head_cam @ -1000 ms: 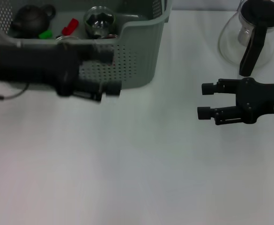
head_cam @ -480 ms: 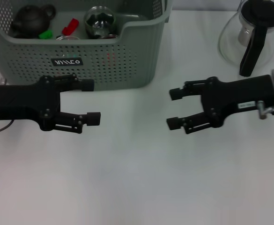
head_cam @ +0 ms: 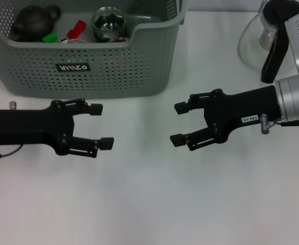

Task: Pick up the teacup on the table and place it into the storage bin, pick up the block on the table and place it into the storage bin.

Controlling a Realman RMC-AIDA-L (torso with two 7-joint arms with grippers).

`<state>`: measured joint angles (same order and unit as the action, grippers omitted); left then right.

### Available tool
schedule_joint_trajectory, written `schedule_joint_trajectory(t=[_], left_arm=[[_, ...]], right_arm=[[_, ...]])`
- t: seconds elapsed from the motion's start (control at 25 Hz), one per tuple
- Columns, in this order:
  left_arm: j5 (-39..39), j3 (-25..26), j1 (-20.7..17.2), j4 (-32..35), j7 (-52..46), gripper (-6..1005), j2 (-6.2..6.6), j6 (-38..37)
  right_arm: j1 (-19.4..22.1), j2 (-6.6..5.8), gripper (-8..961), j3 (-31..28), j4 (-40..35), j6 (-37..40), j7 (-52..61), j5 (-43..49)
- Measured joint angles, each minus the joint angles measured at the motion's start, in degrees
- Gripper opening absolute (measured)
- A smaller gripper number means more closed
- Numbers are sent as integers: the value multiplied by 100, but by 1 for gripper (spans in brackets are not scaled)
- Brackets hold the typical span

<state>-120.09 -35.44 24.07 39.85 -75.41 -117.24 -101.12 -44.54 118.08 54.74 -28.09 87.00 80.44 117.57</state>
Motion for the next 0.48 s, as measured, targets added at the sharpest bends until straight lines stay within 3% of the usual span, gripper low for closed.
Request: schedule_joint_trajectory(t=[0.2,0.48], left_arm=[[-161,-6,10,-25,342,947,-116,170],[-164,2,4,-29,478,944,-134,375]], right_arm=[[21,4,896,-2,3,3,-29,3],[37,23,896,-5,1,-101,-328,2]])
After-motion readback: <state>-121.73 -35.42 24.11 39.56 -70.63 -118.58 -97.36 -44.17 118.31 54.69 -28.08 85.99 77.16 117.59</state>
